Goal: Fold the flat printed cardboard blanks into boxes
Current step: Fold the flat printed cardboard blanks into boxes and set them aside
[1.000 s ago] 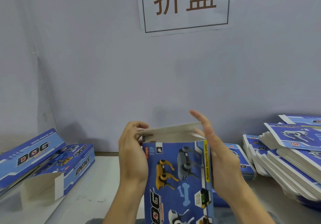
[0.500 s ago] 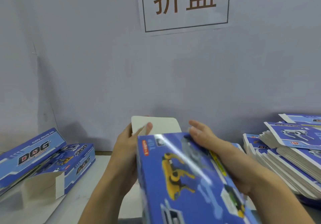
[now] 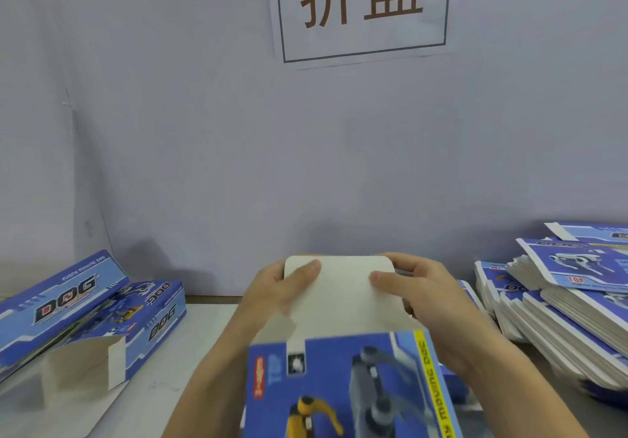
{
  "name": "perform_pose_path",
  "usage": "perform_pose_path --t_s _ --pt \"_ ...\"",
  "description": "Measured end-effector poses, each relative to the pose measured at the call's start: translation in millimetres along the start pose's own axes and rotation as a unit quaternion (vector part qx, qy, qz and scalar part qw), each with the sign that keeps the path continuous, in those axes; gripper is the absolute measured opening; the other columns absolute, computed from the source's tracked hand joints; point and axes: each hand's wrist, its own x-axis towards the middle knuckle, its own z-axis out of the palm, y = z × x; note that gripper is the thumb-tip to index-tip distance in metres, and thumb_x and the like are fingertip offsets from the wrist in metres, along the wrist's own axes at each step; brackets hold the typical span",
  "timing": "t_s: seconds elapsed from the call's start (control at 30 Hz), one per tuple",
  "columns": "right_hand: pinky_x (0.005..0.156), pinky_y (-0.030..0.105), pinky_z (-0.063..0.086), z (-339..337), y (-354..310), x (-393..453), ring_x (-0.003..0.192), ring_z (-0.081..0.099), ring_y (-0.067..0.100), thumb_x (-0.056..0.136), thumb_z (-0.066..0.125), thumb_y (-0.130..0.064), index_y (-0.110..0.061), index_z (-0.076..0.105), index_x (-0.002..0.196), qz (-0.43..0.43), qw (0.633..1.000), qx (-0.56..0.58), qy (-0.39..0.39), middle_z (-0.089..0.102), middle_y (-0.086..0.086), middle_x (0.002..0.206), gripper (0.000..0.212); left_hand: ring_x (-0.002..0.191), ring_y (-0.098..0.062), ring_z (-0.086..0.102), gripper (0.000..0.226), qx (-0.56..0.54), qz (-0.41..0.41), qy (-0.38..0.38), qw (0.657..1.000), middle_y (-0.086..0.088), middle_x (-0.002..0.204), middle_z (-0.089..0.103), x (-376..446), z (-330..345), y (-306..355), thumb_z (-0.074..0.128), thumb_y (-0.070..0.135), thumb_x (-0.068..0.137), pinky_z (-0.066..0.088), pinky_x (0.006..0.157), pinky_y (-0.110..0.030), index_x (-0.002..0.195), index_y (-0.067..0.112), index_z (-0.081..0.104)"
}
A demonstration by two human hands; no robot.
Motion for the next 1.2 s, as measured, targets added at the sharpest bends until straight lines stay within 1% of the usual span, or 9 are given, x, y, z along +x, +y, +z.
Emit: perform_pose_path --t_s 0.1,0.3,0.47,0.67,0.87,1.0,1.07,1.13,1.2 --pt "0.058 0.029 0.054 1.6 5.3 2.7 0.071 0.073 0.021 0.096 0.061 -0.008 -0.013 0.075 0.104 -0.001 1.000 0.003 0.022 0.078 0.008 0.092 0.016 0.062 0.002 0.069 0.014 0.064 0.072 -0.023 0.995 0.017 0.070 0.074 -7.8 -5.3 -3.0 0.063 0.019 0.095 0.049 0.052 -0.013 0.090 0.029 0.072" --pt "0.051 0.021 0.054 2.7 3.8 -1.0 0.067 0.074 0.016 0.094 0.065 -0.007 -0.014 0.073 0.107 -0.021 0.999 0.026 0.043 0.077 0.008 0.094 0.017 0.064 -0.012 0.073 0.024 0.062 0.086 -0.023 0.994 0.006 0.075 0.076 -17.7 -3.0 2.1 0.074 0.015 0.085 0.052 0.050 -0.019 0.108 0.019 0.068" --pt "0.054 0.034 0.059 3.5 2.3 -2.6 0.067 0.075 0.029 0.095 0.064 -0.009 -0.019 0.070 0.109 -0.008 0.998 0.054 0.017 0.076 0.016 0.085 0.018 0.061 -0.015 0.073 0.020 0.035 0.095 -0.016 0.995 0.000 0.072 0.075 -19.7 -3.0 3.7 0.074 0.013 0.081 0.053 0.047 -0.020 0.100 0.018 0.070" --pt "0.057 0.031 0.051 6.3 4.0 -1.3 0.059 0.061 0.026 0.093 0.065 -0.001 -0.015 0.078 0.074 -0.023 0.998 0.025 0.057 0.067 0.022 0.069 0.027 0.075 -0.019 0.073 0.015 0.042 0.105 -0.033 0.993 -0.006 0.090 0.079 -19.4 -1.7 2.3 0.071 -0.001 0.083 0.058 0.061 -0.030 0.076 0.013 0.073" --pt "0.046 0.023 0.051 -2.4 -0.9 -0.9 0.051 0.064 0.014 0.094 0.060 0.002 -0.020 0.074 0.093 -0.047 0.983 0.088 0.154 0.073 0.001 0.067 0.026 0.056 -0.006 0.069 0.016 -0.054 0.066 -0.081 0.993 0.003 0.067 0.073 -21.9 7.2 13.0 0.048 0.005 0.100 0.050 0.049 -0.015 0.100 0.011 0.063" --pt "0.051 0.022 0.052 -20.1 -0.4 -3.0 0.055 0.060 0.013 0.095 0.061 -0.003 -0.026 0.071 0.090 -0.105 0.943 0.170 0.265 0.070 0.000 0.068 0.025 0.059 -0.014 0.068 0.033 -0.062 0.072 -0.175 0.980 -0.018 0.078 0.066 -25.6 -0.2 7.7 0.038 0.012 0.101 0.053 0.065 -0.025 0.083 0.005 0.064" --pt "0.059 0.027 0.053 -28.4 -0.3 -3.5 0.062 0.060 0.018 0.096 0.062 -0.007 -0.027 0.070 0.091 -0.123 0.924 0.186 0.311 0.068 0.001 0.070 0.023 0.056 -0.011 0.068 0.045 -0.025 0.023 -0.202 0.979 -0.009 0.067 0.071 -26.0 -4.6 12.4 0.041 0.006 0.102 0.054 0.063 -0.025 0.075 0.013 0.076" --pt "0.065 0.033 0.053 -34.8 -0.1 -4.1 0.066 0.061 0.022 0.095 0.064 -0.009 -0.029 0.069 0.090 -0.143 0.904 0.191 0.356 0.066 0.000 0.070 0.021 0.062 -0.003 0.071 0.019 0.009 0.012 -0.228 0.973 0.002 0.069 0.075 -30.6 -18.0 8.4 0.060 0.005 0.098 0.054 0.061 -0.016 0.104 0.009 0.077" --pt "0.055 0.025 0.054 -38.6 1.5 -2.0 0.059 0.064 0.013 0.095 0.066 -0.014 -0.031 0.068 0.091 -0.161 0.889 0.197 0.382 0.066 -0.008 0.064 0.017 0.099 -0.015 0.073 0.051 -0.010 -0.007 -0.347 0.938 0.002 0.110 0.076 -41.4 -36.3 9.3 0.083 0.022 0.080 0.058 0.082 -0.025 0.122 0.045 0.066"
